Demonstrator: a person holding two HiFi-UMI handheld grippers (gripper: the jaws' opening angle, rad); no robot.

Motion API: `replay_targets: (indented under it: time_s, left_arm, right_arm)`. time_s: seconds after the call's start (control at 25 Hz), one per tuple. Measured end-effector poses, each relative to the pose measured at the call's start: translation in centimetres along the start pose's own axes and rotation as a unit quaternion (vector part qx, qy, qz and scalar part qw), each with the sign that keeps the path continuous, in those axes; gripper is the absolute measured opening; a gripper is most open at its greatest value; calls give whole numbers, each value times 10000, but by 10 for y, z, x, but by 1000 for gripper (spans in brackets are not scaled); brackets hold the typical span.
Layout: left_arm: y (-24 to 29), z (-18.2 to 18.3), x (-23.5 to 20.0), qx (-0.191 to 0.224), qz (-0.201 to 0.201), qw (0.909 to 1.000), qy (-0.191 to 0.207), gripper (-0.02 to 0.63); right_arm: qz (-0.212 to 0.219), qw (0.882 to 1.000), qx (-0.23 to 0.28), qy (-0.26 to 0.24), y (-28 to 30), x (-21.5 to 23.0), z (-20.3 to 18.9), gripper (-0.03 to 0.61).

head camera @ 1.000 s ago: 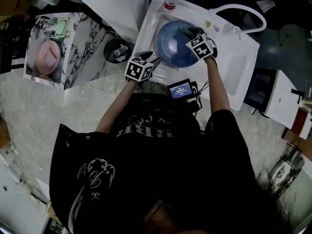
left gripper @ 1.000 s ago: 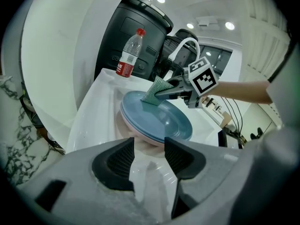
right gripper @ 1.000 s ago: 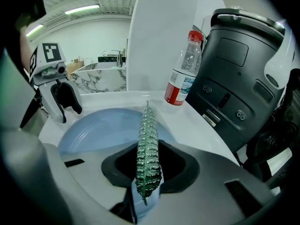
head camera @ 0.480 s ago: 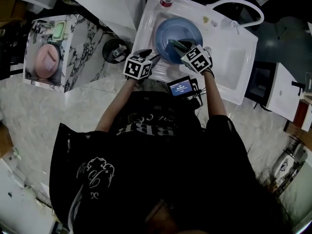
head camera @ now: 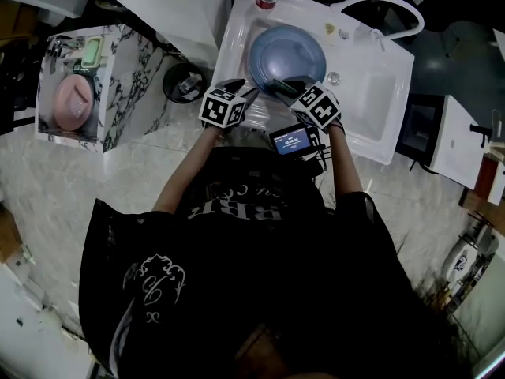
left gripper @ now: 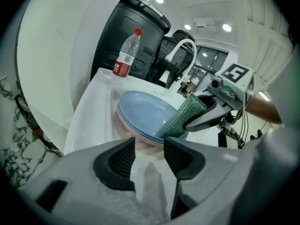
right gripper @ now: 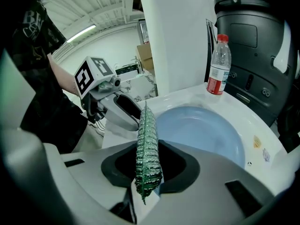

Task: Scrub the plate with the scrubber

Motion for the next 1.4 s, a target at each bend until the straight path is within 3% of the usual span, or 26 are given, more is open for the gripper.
replay_targets:
  time_s: [0.24, 0.56, 0.76, 1.12, 1.4]
  left_arm:
    - [0, -1, 2, -19, -16, 10000, 48, 193]
    - [-1, 0, -1, 26, 16, 10000, 23, 183]
    - [0, -1, -1, 45, 54, 10000, 29, 181]
    - [0, -2, -1, 17, 138, 9998, 107, 179]
    - [0, -2, -1, 39, 163, 9998, 111, 179]
  right_arm:
    - [114, 9999, -61, -107, -2, 10, 3, 91]
    - [-1135, 9931, -136, -247, -18, 103, -8, 91]
    - [-1576, 9857, -314, -500, -23, 143, -8, 91]
    - [-1460, 9805, -591, -1173, -14, 166, -5, 91]
    - [-1414, 9831, -697, -929, -11, 156, -21, 91]
Point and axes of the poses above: the fingertips, and each gripper's own axes: y forward along the fingers, x to its right, z out of its top, the point moved 2 cm from there along -y, backward along the fingers, and after that the axes turned 8 degrees about -y, right-handed, at the moved point
